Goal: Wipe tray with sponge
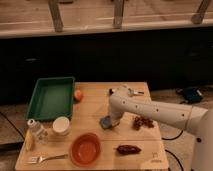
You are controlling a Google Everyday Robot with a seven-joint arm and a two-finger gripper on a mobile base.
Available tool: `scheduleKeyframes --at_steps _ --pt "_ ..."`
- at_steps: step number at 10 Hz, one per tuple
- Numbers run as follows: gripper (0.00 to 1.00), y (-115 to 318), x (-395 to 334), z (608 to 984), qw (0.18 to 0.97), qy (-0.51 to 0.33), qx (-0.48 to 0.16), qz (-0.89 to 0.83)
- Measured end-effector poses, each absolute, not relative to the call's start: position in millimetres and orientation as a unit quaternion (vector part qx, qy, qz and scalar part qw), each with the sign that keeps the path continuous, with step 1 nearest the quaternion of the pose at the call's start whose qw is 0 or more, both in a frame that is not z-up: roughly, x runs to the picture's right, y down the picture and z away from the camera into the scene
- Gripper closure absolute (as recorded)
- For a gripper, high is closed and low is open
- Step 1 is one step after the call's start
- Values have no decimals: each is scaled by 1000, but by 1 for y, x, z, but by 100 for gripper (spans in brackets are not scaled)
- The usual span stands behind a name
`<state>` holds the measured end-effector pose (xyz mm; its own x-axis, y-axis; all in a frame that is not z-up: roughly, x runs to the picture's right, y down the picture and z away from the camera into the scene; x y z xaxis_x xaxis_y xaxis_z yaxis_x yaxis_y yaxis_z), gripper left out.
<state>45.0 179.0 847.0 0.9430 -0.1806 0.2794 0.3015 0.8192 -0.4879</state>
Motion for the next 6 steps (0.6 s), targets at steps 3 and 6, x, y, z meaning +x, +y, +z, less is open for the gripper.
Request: scheduleKeyframes --at_steps 3,6 --pt "93 152 38 826 950 -109 -261 -131" --pt "93 140 31 820 952 -114 -249 -134"
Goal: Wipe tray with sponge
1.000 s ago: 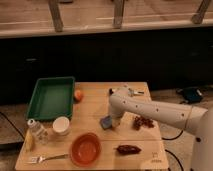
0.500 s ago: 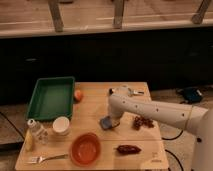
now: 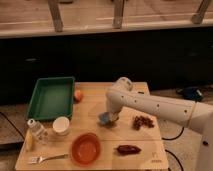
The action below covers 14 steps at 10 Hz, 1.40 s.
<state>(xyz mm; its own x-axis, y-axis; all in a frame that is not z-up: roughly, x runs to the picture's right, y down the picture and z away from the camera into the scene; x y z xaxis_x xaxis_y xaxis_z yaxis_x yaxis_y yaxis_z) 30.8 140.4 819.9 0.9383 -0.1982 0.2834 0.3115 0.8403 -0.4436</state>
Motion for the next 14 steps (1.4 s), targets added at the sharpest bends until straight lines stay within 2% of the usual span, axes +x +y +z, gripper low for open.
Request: scheduleKeyframes --at_steps 14 --pt "93 73 -62 776 952 -125 -203 -192"
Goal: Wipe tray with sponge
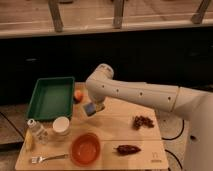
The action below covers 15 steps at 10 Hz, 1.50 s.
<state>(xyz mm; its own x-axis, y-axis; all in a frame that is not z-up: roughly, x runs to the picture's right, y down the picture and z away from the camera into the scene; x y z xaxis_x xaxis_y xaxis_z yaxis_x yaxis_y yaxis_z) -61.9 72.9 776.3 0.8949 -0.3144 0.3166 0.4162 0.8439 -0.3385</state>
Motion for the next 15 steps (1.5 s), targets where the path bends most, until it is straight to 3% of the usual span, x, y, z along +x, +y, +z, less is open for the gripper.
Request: scheduleKeyframes --at_steps 3,15 --pt "98 57 -91 769 949 -133 -190 -211" --pt "98 7 -152 795 936 -148 -154 -279"
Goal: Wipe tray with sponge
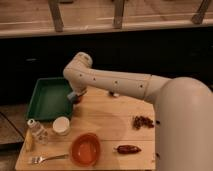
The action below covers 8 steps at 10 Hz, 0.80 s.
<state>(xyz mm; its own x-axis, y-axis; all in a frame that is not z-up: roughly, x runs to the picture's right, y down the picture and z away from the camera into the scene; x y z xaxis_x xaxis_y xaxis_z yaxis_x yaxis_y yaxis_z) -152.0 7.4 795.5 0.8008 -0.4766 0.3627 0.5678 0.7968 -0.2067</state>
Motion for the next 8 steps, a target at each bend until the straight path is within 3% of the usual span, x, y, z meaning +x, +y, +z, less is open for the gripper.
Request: scheduleKeyframes --at_steps 8 --pt "98 -9 -181 815 927 -159 -134 -311"
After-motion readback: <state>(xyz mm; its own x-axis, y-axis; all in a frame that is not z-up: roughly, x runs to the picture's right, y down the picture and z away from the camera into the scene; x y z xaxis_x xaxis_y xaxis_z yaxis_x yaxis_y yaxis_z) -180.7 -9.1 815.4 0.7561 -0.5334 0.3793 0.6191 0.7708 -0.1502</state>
